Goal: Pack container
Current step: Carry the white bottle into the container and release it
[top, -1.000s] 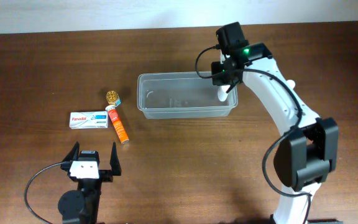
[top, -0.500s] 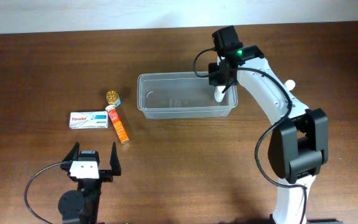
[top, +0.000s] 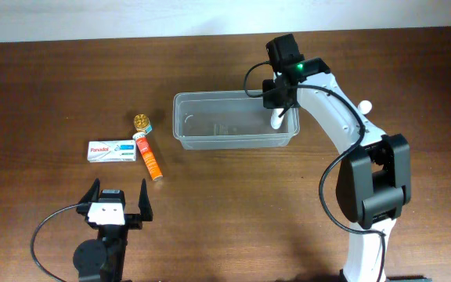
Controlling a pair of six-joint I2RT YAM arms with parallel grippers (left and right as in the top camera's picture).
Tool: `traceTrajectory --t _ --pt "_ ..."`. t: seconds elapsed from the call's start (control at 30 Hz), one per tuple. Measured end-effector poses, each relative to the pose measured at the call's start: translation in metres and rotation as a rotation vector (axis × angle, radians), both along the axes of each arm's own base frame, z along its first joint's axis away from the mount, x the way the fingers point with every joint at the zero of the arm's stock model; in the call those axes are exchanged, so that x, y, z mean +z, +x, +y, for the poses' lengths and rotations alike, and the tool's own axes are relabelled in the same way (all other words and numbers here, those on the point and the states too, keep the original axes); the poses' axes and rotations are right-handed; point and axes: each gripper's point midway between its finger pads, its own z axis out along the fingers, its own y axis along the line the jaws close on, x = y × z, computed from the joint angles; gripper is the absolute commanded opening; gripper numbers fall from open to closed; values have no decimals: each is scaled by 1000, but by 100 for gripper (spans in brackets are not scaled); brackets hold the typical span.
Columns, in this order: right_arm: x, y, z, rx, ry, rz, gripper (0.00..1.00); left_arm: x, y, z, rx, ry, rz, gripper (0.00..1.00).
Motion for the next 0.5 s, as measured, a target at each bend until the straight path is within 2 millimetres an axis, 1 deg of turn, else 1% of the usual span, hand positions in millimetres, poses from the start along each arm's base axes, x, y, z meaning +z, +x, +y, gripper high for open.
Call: traceTrajectory --t 0.17,0.3,0.4,0.47,0.5 --pt "-1 0 0 2 0 2 52 0 0 0 0 0 0 100" --pt "0 -2 0 8 -6 15 53 0 0 0 0 0 0 100" --pt "6 -2 0 10 -8 21 53 0 0 0 0 0 0 100" --pt "15 -1 1 12 -4 19 54 0 0 0 0 0 0 100" --pt "20 -1 2 15 -2 19 56 0 0 0 0 0 0 99"
